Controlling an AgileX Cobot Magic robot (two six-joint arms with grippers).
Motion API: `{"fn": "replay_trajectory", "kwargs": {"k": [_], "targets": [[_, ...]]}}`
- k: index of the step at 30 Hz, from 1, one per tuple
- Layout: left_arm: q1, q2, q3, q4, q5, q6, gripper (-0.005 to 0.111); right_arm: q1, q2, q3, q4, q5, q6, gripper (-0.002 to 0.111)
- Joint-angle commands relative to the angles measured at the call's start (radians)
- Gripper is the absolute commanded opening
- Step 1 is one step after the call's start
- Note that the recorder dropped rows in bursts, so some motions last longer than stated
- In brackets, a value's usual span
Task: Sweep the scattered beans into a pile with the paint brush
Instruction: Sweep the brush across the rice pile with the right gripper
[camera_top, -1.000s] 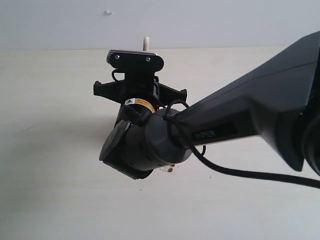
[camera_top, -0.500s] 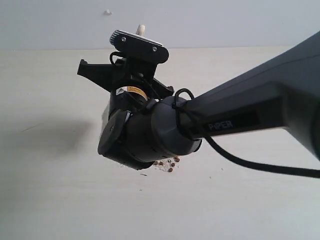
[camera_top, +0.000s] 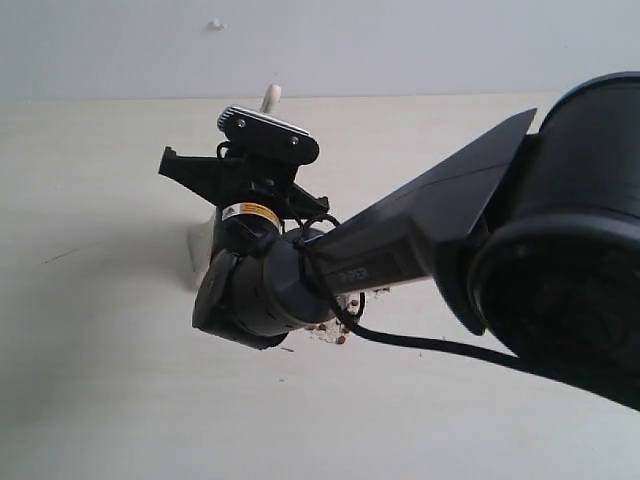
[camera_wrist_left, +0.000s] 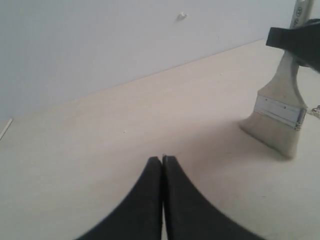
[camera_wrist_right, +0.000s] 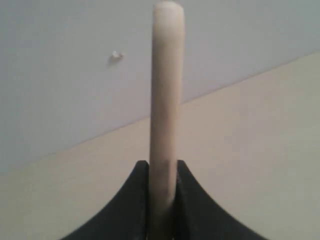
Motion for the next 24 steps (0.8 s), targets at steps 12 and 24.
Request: {"fn": "replay_trajectory", "kwargs": {"k": [12,24], "targets": [[0.001,-0.003,0.0,-0.003,-0.005,-0.002,0.0,0.013,-0.148,-0.009,0.259,-0.033,-0.413,0.0],[0.001,-0.003,0.0,-0.003,-0.005,-0.002,0.0,0.013,-0.311,0.167,-0.143,0.317,-0.424,0.0]]}}
